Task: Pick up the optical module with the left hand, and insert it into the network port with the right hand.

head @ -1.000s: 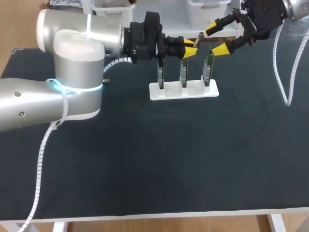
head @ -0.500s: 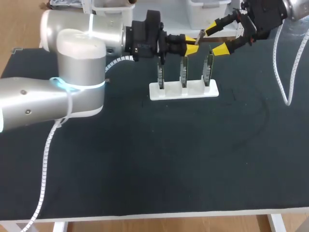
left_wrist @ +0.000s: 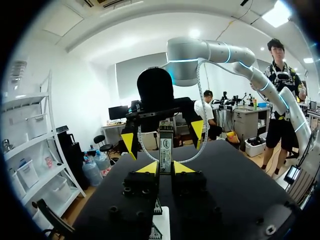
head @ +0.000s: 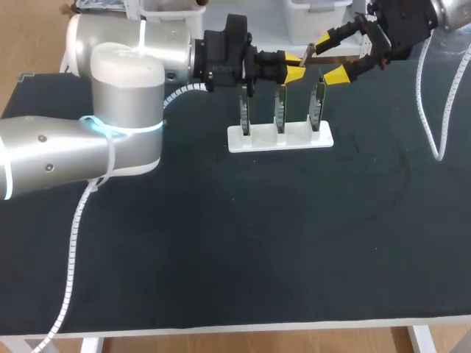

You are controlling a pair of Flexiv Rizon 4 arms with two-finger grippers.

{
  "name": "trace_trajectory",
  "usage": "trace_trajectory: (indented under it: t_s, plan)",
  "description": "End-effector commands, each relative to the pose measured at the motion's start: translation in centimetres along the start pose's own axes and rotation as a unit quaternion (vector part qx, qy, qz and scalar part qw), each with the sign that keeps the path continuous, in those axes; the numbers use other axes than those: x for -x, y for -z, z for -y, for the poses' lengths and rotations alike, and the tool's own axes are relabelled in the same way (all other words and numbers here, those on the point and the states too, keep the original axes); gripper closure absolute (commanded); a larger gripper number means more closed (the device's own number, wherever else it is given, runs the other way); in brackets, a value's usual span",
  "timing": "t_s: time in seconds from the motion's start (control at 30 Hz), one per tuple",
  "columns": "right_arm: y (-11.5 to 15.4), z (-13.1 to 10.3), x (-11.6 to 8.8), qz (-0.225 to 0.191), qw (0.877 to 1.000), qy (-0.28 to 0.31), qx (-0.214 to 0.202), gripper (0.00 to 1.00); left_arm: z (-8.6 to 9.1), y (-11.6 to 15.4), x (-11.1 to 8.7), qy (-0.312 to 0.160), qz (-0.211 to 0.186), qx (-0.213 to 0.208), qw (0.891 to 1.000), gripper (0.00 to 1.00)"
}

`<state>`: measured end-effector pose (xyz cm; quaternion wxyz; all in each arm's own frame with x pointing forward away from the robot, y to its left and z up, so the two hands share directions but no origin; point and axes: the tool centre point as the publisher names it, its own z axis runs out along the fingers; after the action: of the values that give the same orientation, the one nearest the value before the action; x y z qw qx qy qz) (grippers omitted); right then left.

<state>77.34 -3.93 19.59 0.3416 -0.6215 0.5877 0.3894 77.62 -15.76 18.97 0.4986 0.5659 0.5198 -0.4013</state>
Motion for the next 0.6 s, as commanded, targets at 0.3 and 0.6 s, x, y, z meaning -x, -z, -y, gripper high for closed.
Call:
trace_trajectory:
  t_s: [0.3, 0.6]
  plan:
    - [0.01, -0.12, 0.04, -0.001, 1.0, 0.0, -0.001, 0.0, 0.23, 0.28, -0.44, 0.001, 0.022, 0.007, 1.0, 1.0]
    - [0.01, -0.12, 0.04, -0.001, 1.0, 0.0, -0.001, 0.0, 0.24, 0.24, -0.52, 0.0, 0.03, 0.007, 1.0, 1.0]
